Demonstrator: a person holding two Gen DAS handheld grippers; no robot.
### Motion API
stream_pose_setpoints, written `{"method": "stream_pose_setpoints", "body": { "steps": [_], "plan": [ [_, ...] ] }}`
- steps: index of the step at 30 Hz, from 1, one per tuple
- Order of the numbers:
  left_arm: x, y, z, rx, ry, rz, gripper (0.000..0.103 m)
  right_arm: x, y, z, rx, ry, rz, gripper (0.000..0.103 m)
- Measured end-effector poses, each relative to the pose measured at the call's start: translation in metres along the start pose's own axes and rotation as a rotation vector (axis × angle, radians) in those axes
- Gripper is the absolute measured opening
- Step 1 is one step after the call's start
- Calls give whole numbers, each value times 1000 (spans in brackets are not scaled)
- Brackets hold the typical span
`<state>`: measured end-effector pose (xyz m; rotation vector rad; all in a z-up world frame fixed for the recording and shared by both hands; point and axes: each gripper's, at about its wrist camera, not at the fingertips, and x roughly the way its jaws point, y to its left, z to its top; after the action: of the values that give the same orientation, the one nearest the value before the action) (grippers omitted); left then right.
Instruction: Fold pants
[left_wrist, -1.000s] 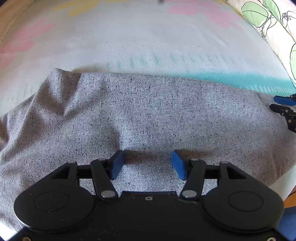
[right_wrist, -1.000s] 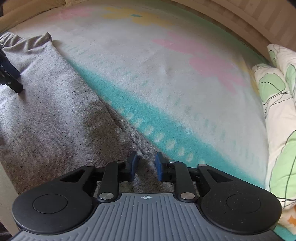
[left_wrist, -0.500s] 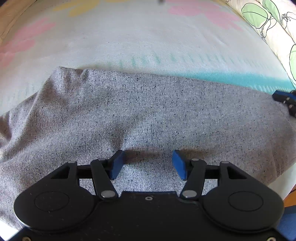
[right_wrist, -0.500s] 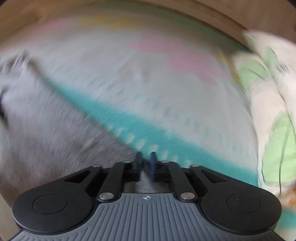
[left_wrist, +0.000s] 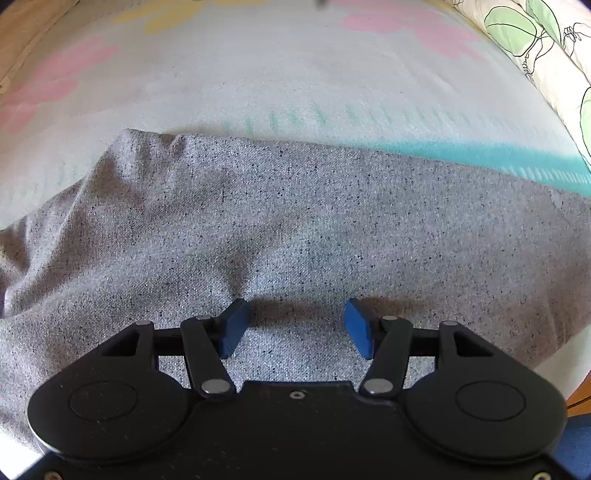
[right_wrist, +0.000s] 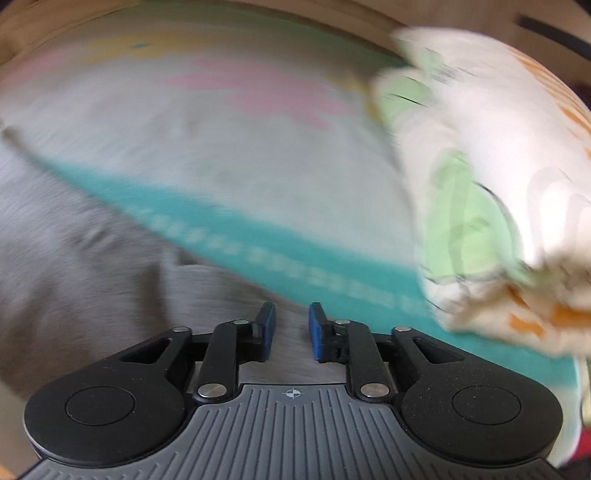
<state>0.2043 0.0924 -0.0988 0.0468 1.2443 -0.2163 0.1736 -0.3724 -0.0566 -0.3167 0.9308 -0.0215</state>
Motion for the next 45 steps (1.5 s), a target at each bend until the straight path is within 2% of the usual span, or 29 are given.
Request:
{"method": "stream_pose_setpoints", "body": {
  "steps": [6, 11, 15, 17, 23, 24, 25, 26, 28, 31, 34, 36, 40, 42, 45],
  "plan": [
    [3, 0, 0, 3, 3, 4, 62, 2, -43, -17, 170, 29, -56, 21],
    [4, -2, 3, -7, 9, 2, 63, 7, -71, -29, 348, 41, 6, 21],
    [5, -4, 7, -8, 11, 5, 64, 15, -70, -29, 357, 55, 23, 23],
    [5, -5, 6, -4, 9, 7, 65, 19, -62, -29, 334, 77, 12, 36],
    [3, -4, 4, 3, 6, 2, 65, 33, -50, -25, 300, 95, 14, 40],
    [2, -5, 4, 4, 6, 2, 65, 33, -47, -24, 289, 95, 15, 40],
    [3, -5, 4, 4, 7, 3, 65, 34, -44, -21, 275, 97, 15, 32],
    [3, -5, 4, 5, 8, 3, 65, 33, -42, -19, 267, 100, 24, 10],
    [3, -5, 5, 3, 10, 4, 65, 31, -36, -14, 267, 107, 24, 4],
    [3, -5, 6, 2, 11, 1, 65, 29, -32, -11, 250, 104, -49, 3],
    [4, -1, 6, 0, 10, -7, 65, 34, -46, -15, 362, 129, -43, 0],
    [5, 0, 5, 5, 8, -7, 65, 35, -43, -14, 337, 139, -86, 0],
    [5, -2, 4, 10, 4, -1, 65, 27, -48, -15, 387, 100, -98, 9],
    [5, -3, 3, 7, 1, -1, 65, 18, -55, -16, 404, 63, -86, 14],
    [4, -7, 2, 16, -5, 12, 66, 5, -48, -13, 399, 12, -12, 15]
  ]
}}
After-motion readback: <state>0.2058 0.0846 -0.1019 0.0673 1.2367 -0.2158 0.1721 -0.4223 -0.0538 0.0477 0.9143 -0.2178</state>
